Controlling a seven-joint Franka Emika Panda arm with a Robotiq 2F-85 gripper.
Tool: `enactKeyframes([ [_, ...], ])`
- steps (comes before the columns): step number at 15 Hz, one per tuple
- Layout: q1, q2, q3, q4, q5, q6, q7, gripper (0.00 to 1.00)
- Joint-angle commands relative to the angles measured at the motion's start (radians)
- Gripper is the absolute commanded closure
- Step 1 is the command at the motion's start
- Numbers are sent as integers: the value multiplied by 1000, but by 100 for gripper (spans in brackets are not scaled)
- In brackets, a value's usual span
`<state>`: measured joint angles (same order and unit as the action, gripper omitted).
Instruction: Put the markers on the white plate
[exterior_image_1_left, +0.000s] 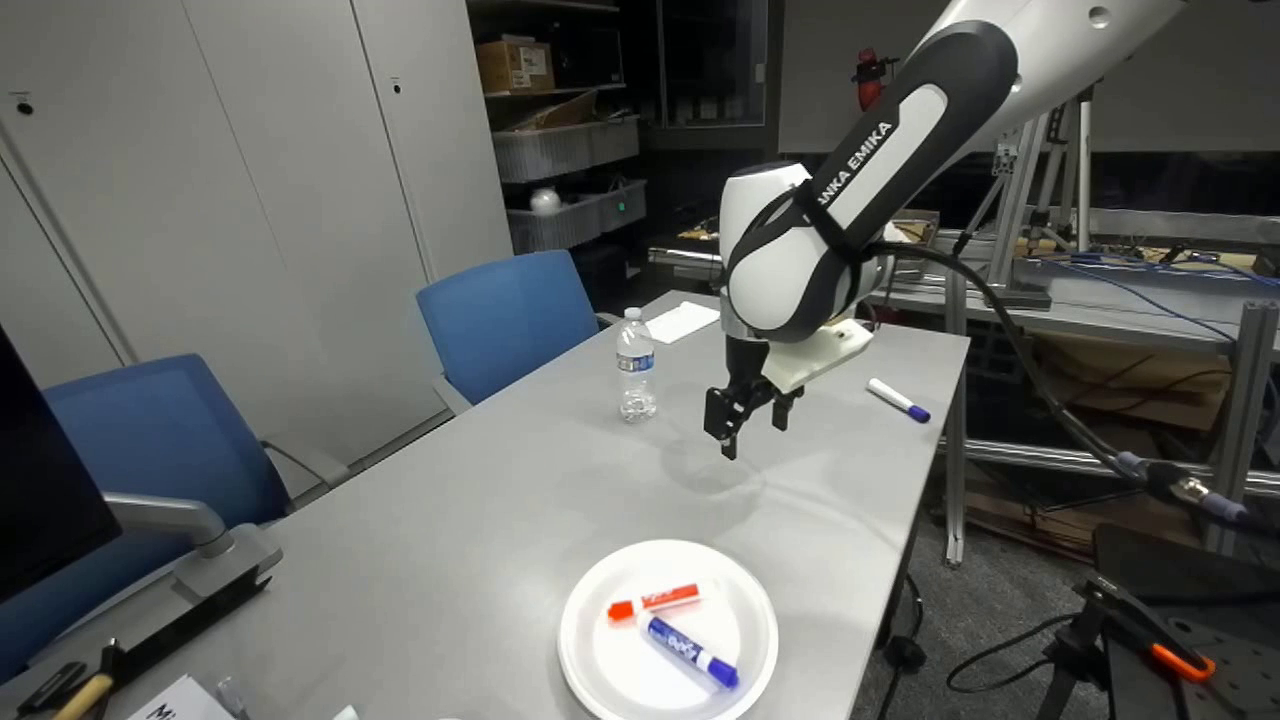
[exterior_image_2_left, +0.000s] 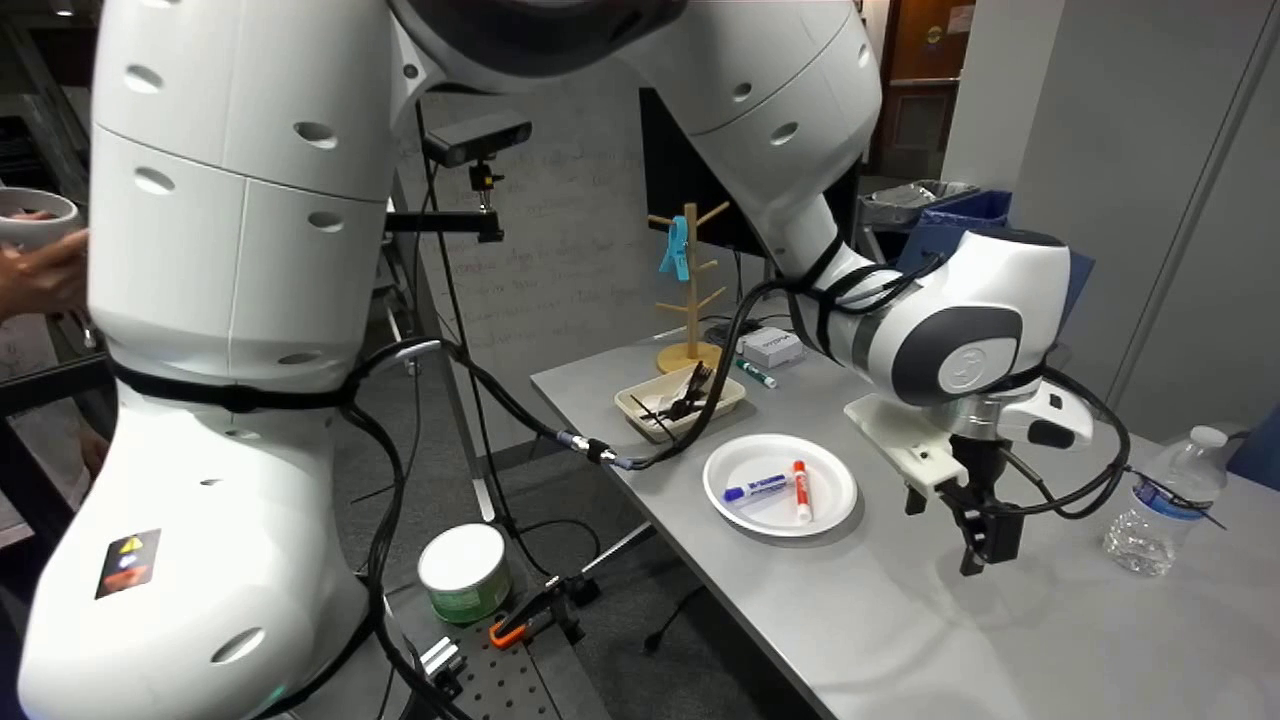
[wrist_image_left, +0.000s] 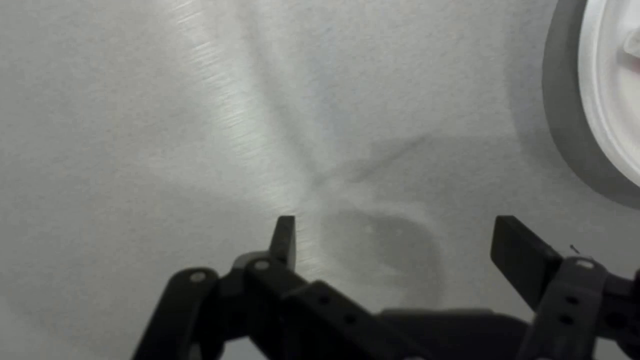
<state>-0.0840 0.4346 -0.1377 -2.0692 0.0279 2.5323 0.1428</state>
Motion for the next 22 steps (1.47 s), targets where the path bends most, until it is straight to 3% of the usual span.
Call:
enactKeyframes([
  [1,3,-54,4,-3,8,-47,24,0],
  [9,-8,-274,28,-184,46,-78,-28,0],
  [16,4,-482,79,-369,238,6,-227,0],
  [22,14,-589,51,-435,349,9,-332,0],
])
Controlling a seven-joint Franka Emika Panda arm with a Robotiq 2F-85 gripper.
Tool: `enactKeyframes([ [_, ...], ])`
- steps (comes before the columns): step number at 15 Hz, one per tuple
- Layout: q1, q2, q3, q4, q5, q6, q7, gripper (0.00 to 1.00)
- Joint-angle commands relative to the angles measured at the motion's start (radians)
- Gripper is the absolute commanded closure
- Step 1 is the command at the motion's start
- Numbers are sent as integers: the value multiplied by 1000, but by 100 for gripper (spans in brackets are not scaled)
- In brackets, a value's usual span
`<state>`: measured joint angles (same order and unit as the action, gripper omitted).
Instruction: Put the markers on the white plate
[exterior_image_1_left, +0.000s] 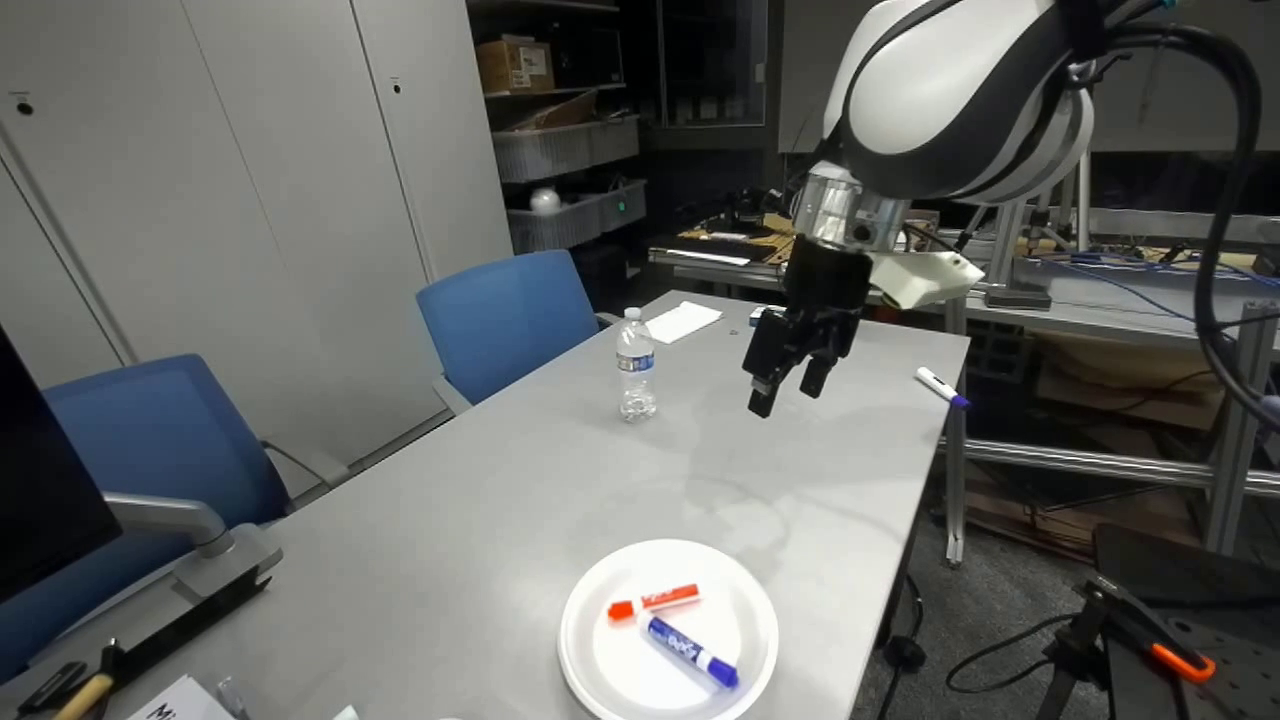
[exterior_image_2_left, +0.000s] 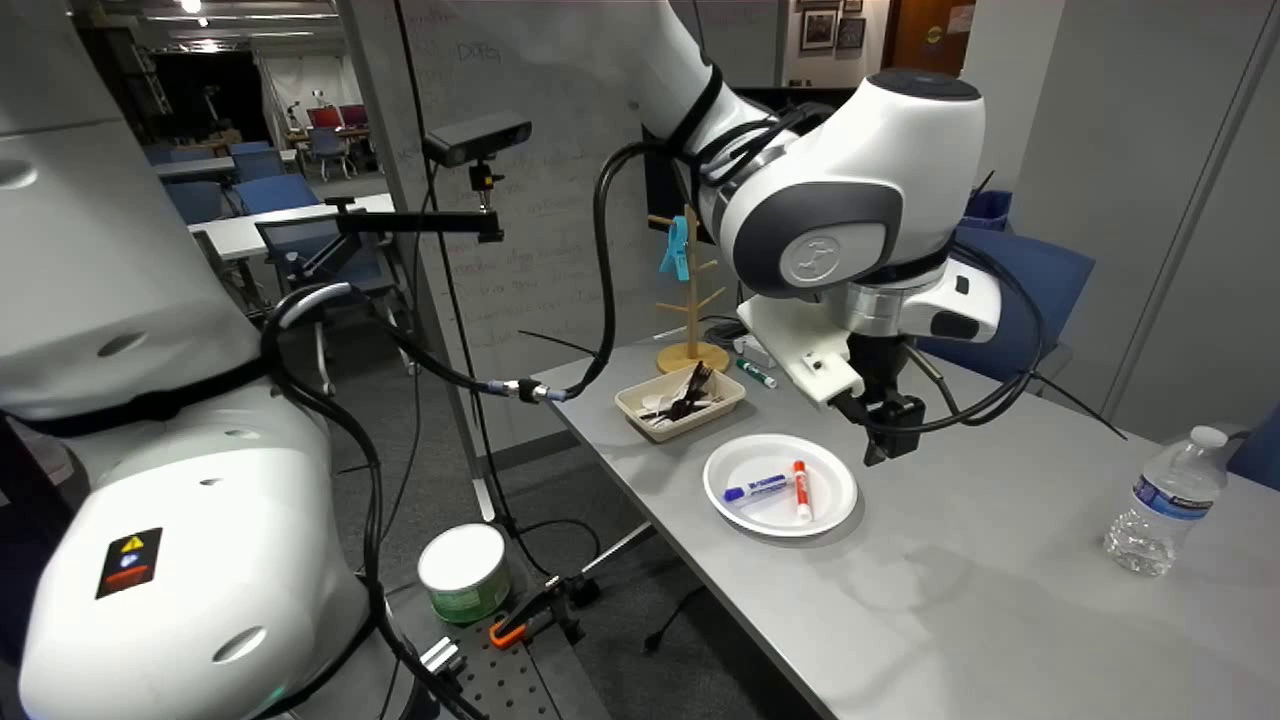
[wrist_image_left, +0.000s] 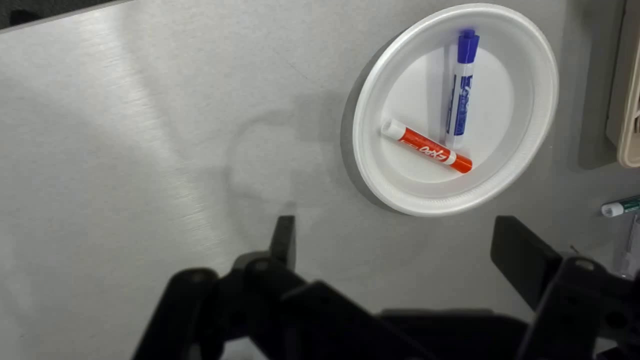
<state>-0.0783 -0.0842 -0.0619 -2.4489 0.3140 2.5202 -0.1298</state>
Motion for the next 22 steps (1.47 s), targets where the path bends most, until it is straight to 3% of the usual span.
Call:
enactKeyframes([
  [1,6,-85,-37,-62,80,13,-72,0],
  [3,-1,-124,-66,-87,103,4,-98,0],
  [4,8,-61,-48,-38,55,-1,-40,0],
  [22,10,-60,-53,-43,56,-2,-44,0],
])
